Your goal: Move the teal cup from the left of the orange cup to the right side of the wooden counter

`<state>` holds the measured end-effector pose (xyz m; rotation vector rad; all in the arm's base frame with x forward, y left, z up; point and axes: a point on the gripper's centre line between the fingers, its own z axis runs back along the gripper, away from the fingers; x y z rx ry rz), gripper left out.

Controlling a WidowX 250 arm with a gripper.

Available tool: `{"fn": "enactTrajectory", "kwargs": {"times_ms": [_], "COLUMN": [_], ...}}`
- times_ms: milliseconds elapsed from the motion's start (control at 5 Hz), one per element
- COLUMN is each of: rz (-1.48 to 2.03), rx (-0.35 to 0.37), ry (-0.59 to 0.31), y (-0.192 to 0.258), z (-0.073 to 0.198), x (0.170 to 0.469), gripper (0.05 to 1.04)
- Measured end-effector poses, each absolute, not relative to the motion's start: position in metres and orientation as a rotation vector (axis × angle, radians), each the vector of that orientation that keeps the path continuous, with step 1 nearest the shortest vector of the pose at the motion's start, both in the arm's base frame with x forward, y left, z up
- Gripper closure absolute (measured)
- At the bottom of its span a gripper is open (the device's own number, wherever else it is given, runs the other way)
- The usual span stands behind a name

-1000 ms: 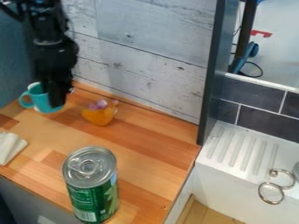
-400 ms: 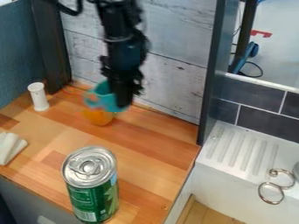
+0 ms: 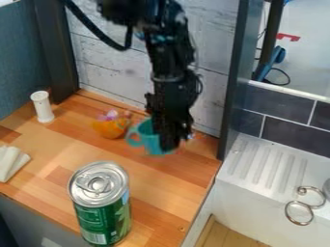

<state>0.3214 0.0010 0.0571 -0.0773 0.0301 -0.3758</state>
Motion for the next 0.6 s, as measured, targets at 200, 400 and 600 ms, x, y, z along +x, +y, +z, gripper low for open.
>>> {"fn": "enactTrajectory", "kwargs": {"times_ms": [200,400,600], "rz": [-0.401,-0.433,-0.45], "rx": [-0.065,-0.086,-0.079], "ry": [0.042,0.086,0.07], "y": [0.003,0.0,-0.011], "z": [0.044,0.031,0.03], "x": [0.331,0.335,0.338], "gripper": [0.981,0.981,0.981]}}
